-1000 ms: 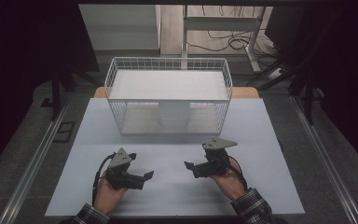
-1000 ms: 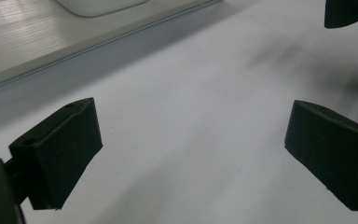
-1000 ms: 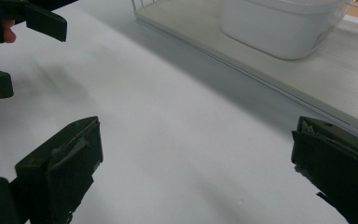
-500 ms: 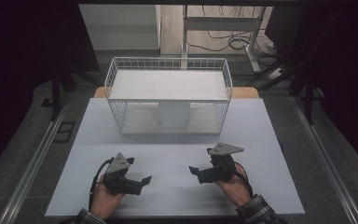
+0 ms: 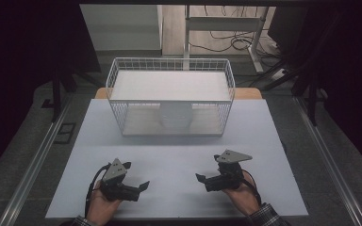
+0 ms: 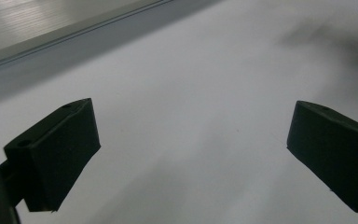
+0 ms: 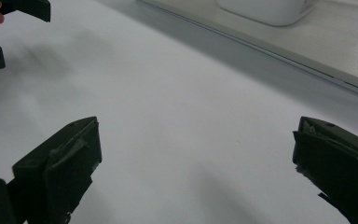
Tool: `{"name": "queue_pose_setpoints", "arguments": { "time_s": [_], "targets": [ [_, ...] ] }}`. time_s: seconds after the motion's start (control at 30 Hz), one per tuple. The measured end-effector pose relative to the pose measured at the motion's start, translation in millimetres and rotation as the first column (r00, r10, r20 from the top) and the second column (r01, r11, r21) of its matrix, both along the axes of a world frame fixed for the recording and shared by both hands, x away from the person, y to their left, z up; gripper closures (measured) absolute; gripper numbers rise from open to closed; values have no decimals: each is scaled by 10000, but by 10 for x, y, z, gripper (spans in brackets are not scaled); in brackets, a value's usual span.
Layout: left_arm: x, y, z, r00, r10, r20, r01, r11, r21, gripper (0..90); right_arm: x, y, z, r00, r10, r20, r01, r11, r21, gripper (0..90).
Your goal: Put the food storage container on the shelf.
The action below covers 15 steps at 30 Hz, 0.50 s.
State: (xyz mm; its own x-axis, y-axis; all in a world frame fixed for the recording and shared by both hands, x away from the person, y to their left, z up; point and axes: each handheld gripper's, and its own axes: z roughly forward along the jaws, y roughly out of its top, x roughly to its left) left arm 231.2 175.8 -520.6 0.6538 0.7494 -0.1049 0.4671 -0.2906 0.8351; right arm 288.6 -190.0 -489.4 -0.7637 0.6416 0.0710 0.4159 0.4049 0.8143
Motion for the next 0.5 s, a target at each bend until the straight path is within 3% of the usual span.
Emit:
{"name": "queue_pose_setpoints", "arguments": {
  "time_s": [0.5],
  "targets": [
    [-91,119,-12,9997,223,-46,-223,9997,-27,15,-113,-177,-23,9994,-314,-111,312,9993,-185,0]
  ]
}}
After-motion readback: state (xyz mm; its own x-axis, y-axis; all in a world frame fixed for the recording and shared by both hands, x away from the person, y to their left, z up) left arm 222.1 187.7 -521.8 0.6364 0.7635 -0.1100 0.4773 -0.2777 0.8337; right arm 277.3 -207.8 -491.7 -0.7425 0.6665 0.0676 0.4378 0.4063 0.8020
